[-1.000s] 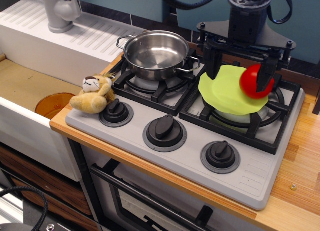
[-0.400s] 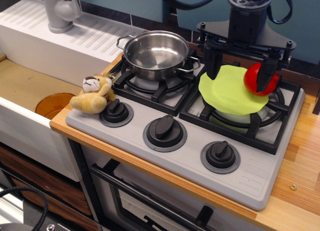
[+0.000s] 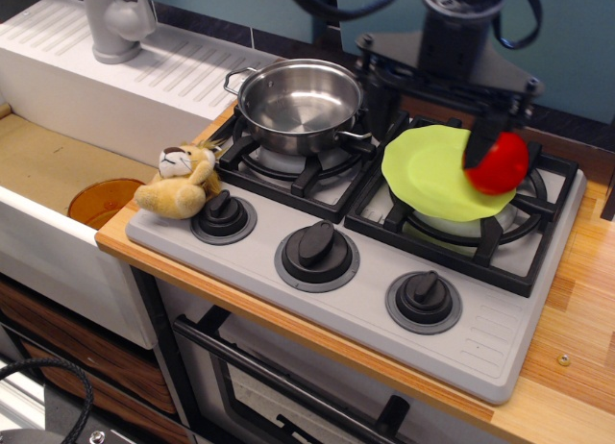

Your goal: Put apple on plate and stuffedlion in pot or pan on stove

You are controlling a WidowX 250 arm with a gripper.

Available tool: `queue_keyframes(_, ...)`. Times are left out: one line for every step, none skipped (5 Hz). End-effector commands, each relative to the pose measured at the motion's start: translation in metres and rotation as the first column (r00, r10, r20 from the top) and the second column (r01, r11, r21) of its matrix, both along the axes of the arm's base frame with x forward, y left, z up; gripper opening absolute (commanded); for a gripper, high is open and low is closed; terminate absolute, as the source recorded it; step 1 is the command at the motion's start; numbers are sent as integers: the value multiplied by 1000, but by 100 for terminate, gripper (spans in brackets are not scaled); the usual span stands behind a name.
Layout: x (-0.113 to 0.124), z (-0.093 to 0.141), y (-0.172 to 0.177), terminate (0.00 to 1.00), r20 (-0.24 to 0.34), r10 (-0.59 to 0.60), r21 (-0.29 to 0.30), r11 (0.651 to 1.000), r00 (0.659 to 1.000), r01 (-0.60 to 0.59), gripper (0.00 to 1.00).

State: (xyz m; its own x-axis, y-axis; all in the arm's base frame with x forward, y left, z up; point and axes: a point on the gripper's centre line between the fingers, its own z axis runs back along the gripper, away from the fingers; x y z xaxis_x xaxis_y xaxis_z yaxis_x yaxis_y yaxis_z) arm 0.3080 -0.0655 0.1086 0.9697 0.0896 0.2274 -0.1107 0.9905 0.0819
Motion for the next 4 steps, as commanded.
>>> queue_keyframes(-6,15,48,0,91,4,170,985,996,-19,100)
queue_keyframes(-14,6,74,0,73,0,217,976,997,-16,100)
queue_keyframes(-23,-2,98,0,62,-11,172,985,998,0,100)
queue_keyframes(-29,-19,120,0,80,-16,145,989,997,4,100)
